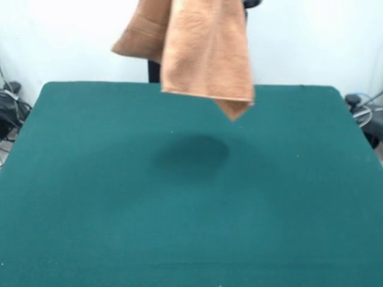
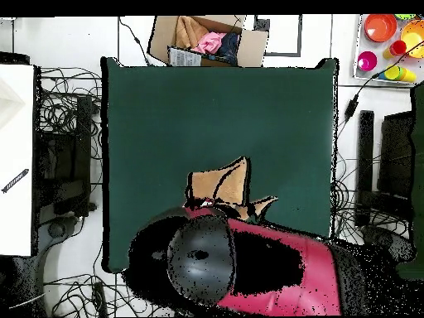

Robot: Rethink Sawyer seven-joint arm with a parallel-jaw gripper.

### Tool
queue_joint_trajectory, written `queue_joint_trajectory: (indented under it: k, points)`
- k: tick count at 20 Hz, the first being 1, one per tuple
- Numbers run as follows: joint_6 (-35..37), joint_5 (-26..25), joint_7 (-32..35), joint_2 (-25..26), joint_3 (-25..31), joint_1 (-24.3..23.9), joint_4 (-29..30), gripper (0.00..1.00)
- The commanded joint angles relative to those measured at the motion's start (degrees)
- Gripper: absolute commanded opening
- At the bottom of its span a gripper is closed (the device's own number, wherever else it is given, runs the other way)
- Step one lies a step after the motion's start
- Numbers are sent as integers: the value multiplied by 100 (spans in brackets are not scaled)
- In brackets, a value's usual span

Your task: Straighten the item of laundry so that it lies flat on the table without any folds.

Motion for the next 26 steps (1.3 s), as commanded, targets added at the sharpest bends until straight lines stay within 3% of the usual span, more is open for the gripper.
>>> queue_joint_trajectory:
  k: [1,9,14,18,22,26]
  points:
    - [692,336,2535,-46,-231,505,139,0]
    - [-65,-212,3862,292,-364,1482,264,0]
    - [-97,-119,4314,193,-411,1840,317,0]
    - [-580,53,4570,235,-406,2025,692,0]
    - [-1606,137,3943,223,-425,1750,1392,0]
    - [-3700,459,2299,493,58,602,2504,0]
